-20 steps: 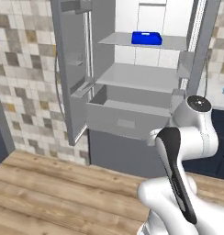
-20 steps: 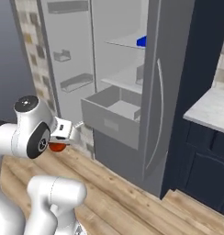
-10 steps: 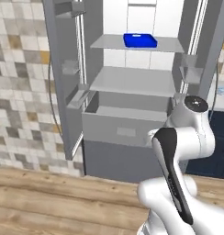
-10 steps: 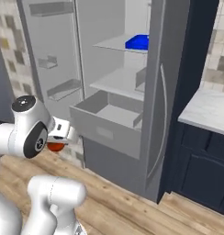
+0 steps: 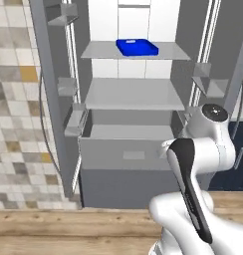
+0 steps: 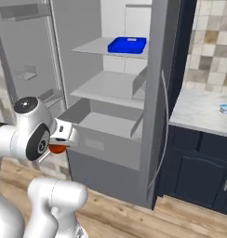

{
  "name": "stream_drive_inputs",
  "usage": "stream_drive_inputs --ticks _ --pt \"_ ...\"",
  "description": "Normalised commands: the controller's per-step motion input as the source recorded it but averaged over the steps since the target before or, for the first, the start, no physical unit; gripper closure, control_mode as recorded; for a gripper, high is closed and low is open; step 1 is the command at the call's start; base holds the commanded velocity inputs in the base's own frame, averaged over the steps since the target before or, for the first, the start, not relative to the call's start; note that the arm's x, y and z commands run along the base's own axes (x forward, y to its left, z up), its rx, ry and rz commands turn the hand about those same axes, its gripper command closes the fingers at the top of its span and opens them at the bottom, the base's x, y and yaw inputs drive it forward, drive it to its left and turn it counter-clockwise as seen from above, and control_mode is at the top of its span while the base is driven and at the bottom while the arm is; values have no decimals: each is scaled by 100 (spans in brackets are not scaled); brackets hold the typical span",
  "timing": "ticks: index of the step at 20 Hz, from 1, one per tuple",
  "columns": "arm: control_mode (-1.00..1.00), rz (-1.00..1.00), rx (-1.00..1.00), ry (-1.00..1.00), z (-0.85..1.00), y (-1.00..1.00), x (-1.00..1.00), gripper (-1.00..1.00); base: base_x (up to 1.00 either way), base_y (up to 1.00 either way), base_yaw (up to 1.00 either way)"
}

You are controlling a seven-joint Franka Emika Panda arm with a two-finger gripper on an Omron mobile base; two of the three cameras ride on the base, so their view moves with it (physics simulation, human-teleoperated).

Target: Place the tomato and sweet potato inside the fridge drawer. Close the drawer after placing the vegetables.

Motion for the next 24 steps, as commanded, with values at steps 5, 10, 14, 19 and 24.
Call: stream_drive_inputs --ticks 5,10,14,19,24 --pt "100 0 0 0 0 0 0 100 63 28 -21" --pt "100 0 0 0 0 0 0 100 67 6 -16" --pt "100 0 0 0 0 0 0 100 63 8 -15" --pt "100 0 0 0 0 0 0 100 42 3 -11" --pt "-100 0 0 2 -10 0 5 100 5 3 -1"
